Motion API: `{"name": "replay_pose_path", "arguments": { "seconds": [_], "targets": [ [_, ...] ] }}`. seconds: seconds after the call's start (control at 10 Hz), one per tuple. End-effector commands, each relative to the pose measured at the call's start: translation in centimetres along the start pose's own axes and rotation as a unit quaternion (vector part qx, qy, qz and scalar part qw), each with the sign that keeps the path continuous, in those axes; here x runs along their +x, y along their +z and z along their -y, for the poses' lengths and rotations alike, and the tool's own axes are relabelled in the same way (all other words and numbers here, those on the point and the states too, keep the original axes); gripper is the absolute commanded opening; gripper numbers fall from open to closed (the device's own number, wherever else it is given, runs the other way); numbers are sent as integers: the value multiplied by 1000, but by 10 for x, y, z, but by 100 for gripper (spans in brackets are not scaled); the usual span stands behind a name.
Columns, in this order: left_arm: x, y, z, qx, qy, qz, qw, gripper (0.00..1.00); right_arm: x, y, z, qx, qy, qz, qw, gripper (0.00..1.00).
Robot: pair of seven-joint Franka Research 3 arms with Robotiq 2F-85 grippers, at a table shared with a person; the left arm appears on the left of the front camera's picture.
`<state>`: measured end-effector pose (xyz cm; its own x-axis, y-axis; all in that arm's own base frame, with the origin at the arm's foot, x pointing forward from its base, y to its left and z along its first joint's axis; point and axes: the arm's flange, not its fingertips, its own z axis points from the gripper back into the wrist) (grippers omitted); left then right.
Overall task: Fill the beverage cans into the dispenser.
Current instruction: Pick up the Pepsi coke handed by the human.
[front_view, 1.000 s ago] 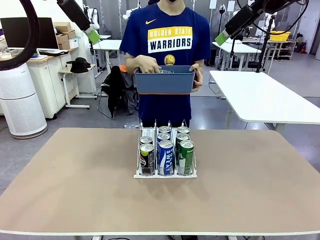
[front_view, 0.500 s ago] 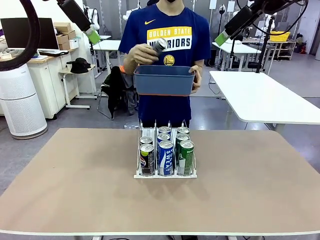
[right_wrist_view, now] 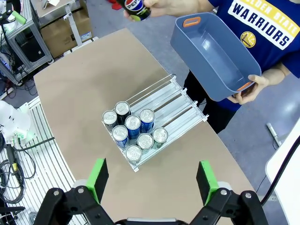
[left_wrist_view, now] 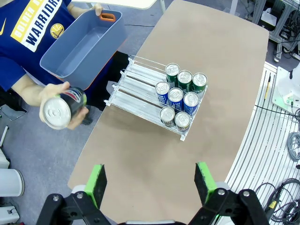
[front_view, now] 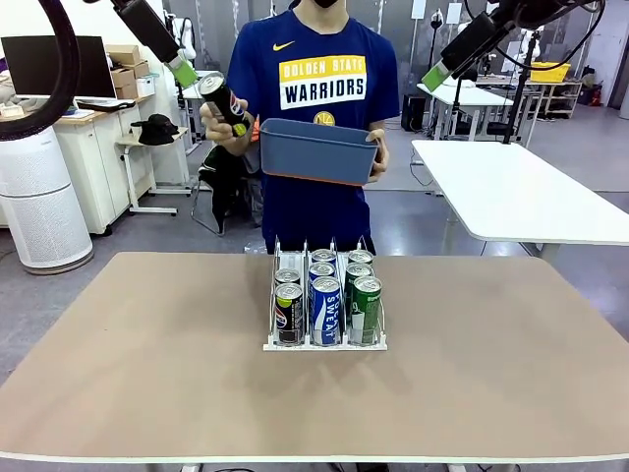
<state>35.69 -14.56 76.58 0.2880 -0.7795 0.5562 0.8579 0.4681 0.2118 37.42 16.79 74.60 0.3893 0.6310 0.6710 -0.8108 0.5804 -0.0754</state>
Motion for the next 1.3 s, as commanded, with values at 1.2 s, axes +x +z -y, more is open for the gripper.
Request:
{"name": "replay_pose_path", "arguments": {
  "seconds": [1.2],
  "targets": [
    [-2, 1, 0, -3, -1, -3, 1000, 100, -1, 0, -1, 2, 1, -1, 1000, 100]
  ]
}}
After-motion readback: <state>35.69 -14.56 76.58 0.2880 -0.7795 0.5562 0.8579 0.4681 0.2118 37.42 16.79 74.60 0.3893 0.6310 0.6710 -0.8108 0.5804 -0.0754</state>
